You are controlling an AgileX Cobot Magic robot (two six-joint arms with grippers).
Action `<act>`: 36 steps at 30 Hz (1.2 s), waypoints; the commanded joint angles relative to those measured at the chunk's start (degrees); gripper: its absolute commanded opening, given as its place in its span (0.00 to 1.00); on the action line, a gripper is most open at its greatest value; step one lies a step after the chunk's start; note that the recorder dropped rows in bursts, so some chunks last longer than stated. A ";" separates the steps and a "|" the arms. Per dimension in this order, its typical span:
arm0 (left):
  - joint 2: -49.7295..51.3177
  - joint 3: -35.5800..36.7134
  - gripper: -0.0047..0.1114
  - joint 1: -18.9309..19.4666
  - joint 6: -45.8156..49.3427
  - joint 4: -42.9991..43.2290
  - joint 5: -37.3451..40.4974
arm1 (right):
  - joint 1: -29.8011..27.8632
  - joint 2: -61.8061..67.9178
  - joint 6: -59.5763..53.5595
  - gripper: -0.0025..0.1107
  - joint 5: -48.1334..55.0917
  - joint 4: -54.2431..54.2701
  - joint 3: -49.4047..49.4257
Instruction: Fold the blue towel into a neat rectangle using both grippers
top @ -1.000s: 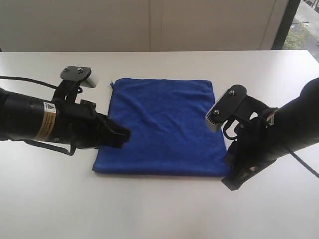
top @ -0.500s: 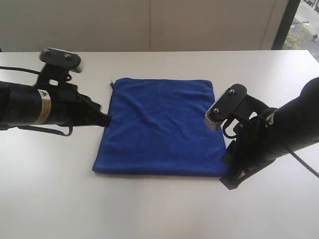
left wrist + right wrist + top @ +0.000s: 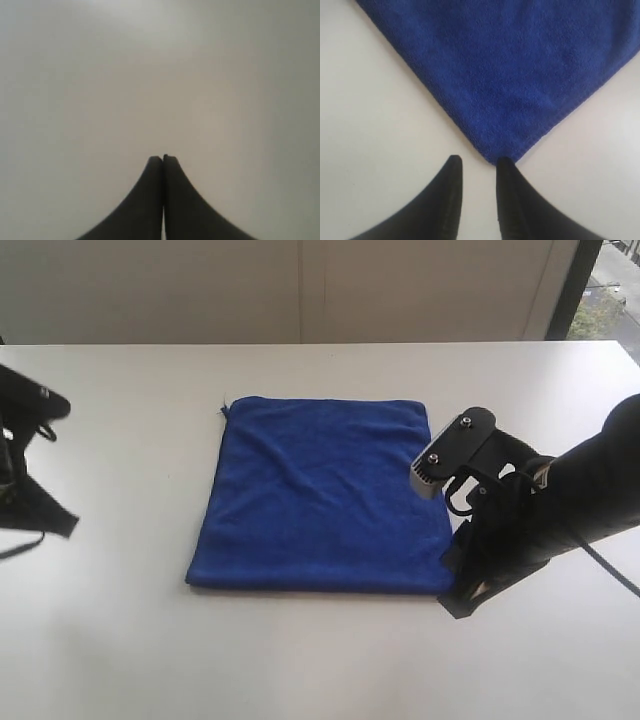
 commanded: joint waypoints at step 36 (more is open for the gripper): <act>10.81 -10.43 0.43 2.61 119.29 -78.70 -7.76 | 0.08 12.96 -32.19 0.36 -7.32 -1.93 0.18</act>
